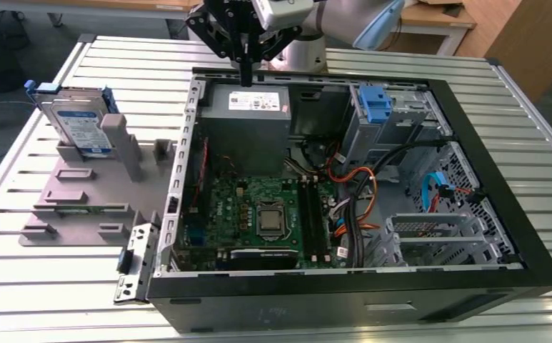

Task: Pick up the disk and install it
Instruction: 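Reach for the disk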

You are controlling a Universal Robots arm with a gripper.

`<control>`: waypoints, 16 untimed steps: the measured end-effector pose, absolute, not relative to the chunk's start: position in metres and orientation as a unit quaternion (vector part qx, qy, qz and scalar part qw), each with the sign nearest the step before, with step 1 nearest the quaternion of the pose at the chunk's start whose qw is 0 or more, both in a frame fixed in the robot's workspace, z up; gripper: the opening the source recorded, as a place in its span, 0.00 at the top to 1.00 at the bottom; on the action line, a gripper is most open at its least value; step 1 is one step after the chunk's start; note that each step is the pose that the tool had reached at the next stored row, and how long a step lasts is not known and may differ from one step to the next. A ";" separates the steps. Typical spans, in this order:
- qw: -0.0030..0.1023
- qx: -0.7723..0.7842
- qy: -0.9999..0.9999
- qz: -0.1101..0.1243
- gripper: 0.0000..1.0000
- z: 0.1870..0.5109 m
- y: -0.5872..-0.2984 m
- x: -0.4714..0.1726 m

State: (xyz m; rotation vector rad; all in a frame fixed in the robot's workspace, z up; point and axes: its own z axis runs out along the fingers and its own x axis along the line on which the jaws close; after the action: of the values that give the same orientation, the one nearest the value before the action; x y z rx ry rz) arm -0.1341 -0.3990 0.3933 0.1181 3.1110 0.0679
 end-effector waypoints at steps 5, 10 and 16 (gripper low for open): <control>0.014 0.038 0.999 0.022 0.89 0.393 -0.399 -0.144; 0.014 0.038 0.999 0.022 0.89 0.393 -0.399 -0.154; 0.014 0.038 0.999 0.022 0.89 0.392 -0.399 -0.168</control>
State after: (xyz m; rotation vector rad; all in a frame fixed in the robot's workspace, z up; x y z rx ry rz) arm -0.1678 -0.3989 0.3922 0.1180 3.1107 0.0680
